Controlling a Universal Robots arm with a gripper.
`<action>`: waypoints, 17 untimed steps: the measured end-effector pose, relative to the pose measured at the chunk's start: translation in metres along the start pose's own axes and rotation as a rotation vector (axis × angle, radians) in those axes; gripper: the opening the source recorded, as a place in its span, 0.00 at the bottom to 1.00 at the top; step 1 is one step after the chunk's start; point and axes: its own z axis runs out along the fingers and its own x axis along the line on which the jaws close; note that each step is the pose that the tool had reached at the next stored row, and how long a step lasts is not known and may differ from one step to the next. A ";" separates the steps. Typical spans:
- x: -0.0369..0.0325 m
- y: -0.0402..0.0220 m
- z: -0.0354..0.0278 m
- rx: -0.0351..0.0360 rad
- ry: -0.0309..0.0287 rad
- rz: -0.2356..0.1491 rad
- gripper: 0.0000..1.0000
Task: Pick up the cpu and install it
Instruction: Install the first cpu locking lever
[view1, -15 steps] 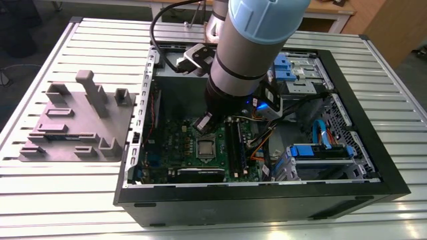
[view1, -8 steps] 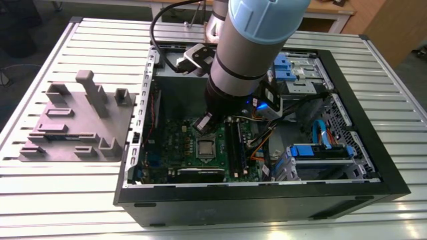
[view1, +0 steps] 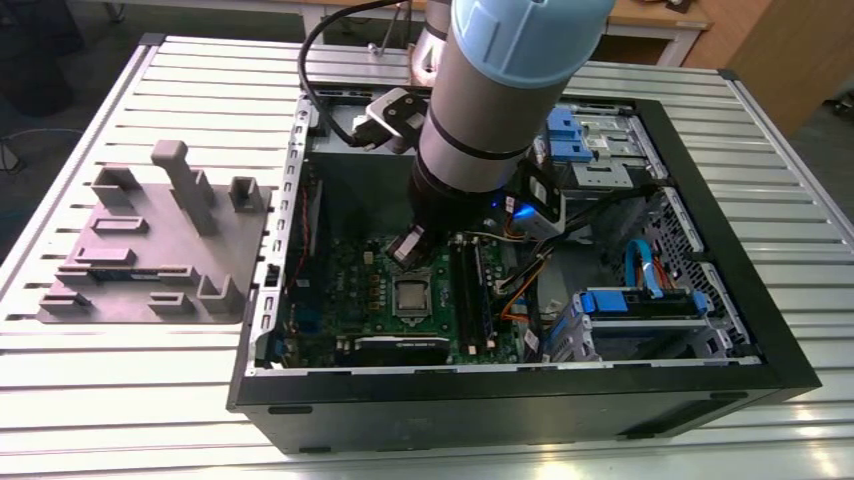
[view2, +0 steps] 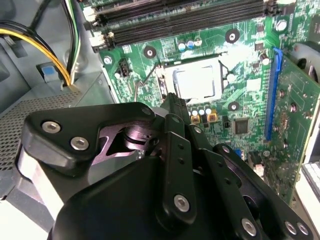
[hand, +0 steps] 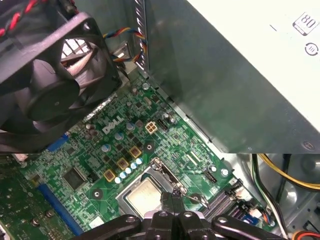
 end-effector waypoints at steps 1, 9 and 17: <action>0.0001 0.0002 -0.0007 0.0067 -0.0061 -0.001 0.10; -0.0009 0.0015 -0.0079 0.0210 -0.0222 -0.005 0.10; -0.0100 -0.0043 -0.0085 0.0211 -0.0219 -0.005 0.10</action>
